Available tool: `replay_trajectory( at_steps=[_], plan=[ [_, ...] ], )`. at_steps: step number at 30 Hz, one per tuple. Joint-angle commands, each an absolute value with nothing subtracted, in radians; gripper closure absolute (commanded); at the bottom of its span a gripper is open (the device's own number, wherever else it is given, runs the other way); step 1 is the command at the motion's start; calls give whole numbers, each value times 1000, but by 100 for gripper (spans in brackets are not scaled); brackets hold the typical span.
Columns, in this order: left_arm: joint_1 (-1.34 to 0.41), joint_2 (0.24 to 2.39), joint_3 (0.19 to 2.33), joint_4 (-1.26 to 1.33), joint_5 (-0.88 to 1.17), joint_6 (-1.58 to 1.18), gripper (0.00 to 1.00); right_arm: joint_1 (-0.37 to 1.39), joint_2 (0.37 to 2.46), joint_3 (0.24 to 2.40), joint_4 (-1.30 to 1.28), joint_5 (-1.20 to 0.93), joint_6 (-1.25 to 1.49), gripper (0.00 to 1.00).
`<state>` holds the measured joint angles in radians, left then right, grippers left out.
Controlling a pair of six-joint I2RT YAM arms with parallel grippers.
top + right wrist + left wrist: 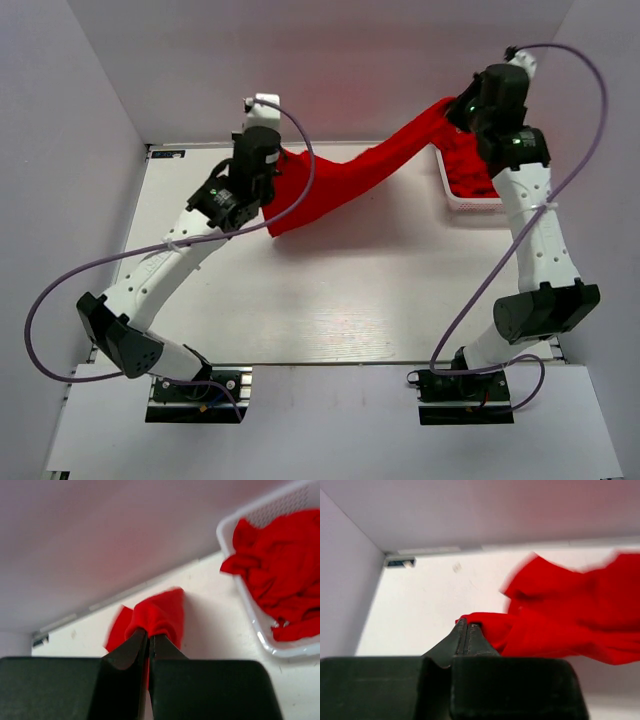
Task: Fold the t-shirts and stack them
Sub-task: Flatten out the tshirt
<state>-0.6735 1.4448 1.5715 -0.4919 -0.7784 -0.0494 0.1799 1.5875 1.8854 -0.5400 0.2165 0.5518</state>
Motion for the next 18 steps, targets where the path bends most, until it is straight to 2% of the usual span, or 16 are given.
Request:
replay_trajectory(
  at_steps=[1,12,18],
  plan=[
    [-646,1345,1693,-333,-838,125,100,146,1579,2002,-603,287,581,100],
    [-627,1411,2098,-229,-766,471,100,109,1373,2051,-443,250,532,100],
    [-627,1402,2161,-178,-727,558,100,109,1266,2028,-374,163,506,100]
  ],
)
